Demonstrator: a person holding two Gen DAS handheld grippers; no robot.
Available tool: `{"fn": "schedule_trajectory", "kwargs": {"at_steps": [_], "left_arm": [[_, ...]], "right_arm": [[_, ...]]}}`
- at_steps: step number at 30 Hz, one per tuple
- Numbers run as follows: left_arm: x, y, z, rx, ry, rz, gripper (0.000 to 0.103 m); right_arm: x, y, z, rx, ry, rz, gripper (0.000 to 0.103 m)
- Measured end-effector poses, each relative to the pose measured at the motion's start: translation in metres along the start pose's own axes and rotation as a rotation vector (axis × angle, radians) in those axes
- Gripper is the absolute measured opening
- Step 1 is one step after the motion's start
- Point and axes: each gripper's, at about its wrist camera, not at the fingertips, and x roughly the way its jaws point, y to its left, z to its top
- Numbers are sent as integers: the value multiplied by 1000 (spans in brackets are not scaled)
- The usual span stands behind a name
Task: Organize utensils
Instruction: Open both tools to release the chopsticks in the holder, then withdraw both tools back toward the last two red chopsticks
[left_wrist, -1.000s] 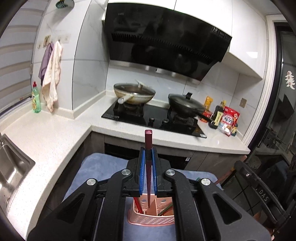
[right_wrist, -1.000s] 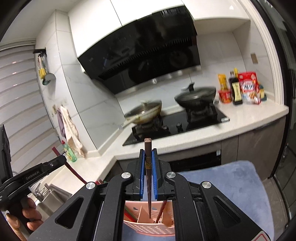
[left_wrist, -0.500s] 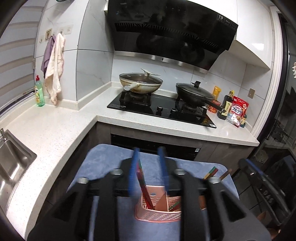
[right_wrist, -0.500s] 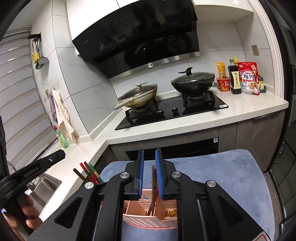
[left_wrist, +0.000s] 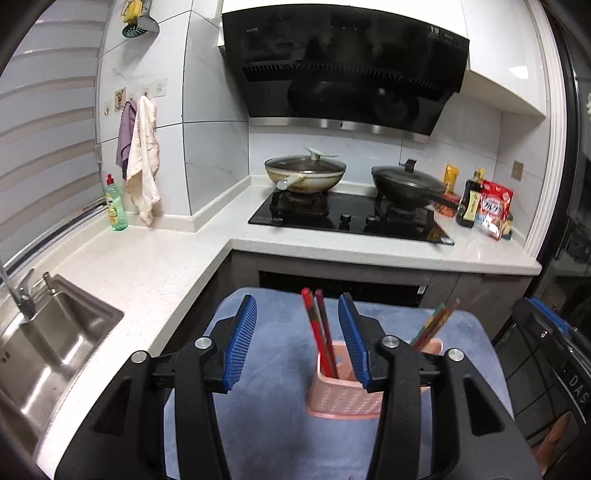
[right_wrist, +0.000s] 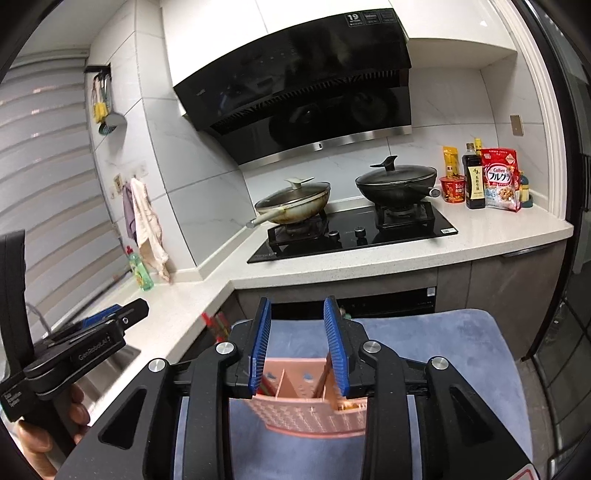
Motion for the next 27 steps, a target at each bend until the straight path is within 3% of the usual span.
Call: {"fn": "schedule_trajectory", "kwargs": {"at_steps": [3,5,7,27], "left_arm": [[-10,-2,-11,25,18,24,44],[-19,-4,-20,43,23,41,45],[-26,-5,-30,59,33,58,51],[-48,0,-139,96,205,78,54]], "right_arm": [[-14,6,-11,-24,8,3,30],[-24,10,-21,-38,13,-1,36],[-33,11,-30,-43,18,-1,39],[-86,20,-139,-101,163,-45,39]]}}
